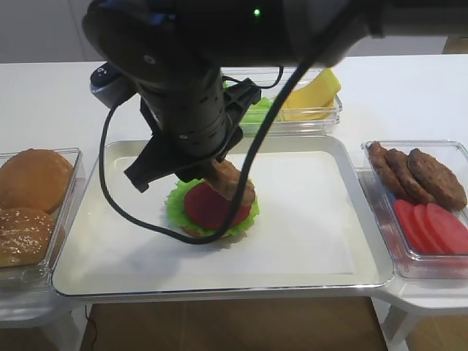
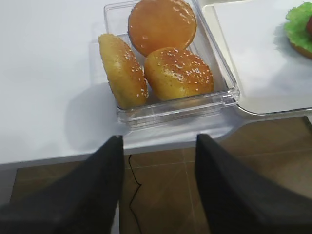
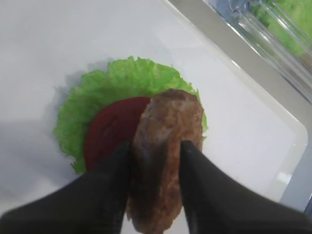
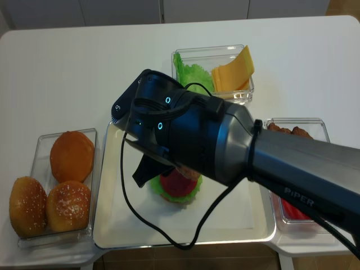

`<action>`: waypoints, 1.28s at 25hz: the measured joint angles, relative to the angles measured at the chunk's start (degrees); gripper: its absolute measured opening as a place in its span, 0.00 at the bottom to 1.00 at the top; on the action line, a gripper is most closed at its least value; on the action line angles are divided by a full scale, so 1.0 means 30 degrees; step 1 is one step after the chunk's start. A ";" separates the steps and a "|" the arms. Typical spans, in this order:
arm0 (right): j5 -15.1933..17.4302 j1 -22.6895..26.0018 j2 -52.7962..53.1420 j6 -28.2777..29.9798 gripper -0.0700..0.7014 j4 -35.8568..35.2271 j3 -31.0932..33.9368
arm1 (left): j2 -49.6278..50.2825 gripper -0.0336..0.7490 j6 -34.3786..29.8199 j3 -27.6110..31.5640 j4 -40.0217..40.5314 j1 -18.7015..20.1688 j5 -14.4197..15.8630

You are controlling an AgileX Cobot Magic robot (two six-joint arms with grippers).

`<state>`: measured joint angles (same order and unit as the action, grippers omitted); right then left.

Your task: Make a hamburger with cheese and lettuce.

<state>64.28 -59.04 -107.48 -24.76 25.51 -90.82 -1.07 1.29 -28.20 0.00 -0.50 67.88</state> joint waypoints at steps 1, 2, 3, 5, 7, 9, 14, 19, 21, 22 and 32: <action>-0.0015 0.0000 0.0000 0.0000 0.45 -0.0033 0.0000 | 0.0000 0.50 0.0000 0.0000 0.0000 0.0000 0.0000; -0.0049 0.0000 0.0000 0.0000 0.48 -0.0033 0.0000 | 0.0000 0.50 0.0000 0.0000 0.0000 0.0000 0.0000; -0.0064 0.0000 0.0000 0.0000 0.52 -0.0071 0.0000 | 0.0000 0.50 0.0000 0.0000 0.0000 0.0000 0.0000; -0.0064 0.0000 0.0000 0.0000 0.59 -0.0108 0.0000 | 0.0000 0.50 0.0000 0.0000 0.0000 0.0000 0.0000; -0.0093 0.0000 0.0000 0.0000 0.64 -0.0145 0.0000 | 0.0000 0.50 0.0000 0.0000 0.0000 0.0000 0.0000; -0.0093 0.0000 0.0000 0.0000 0.66 -0.0227 0.0000 | 0.0000 0.50 0.0000 0.0000 0.0000 0.0000 0.0000; -0.0224 0.0000 0.0000 0.0000 0.68 -0.0491 0.0000 | 0.0000 0.50 0.0000 0.0000 0.0000 0.0000 0.0000; -0.0225 0.0000 0.0000 0.0000 0.68 -0.0807 0.0000 | 0.0000 0.50 0.0000 0.0000 0.0000 0.0000 0.0000; -0.0225 0.0080 0.0000 0.0250 0.68 -0.1173 0.0000 | 0.0000 0.50 0.0000 0.0000 0.0000 0.0000 0.0000; -0.0225 0.0279 0.0000 0.0493 0.68 -0.1623 -0.0039 | 0.0000 0.50 0.0000 0.0000 0.0000 0.0000 0.0000; 0.0153 0.6306 0.2173 0.3480 0.69 -0.6230 -0.0743 | 0.0000 0.50 0.0000 0.0000 0.0000 0.0000 0.0000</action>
<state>64.74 -40.12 -100.96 -14.32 6.82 -93.04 -1.07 1.29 -28.20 0.00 -0.50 67.88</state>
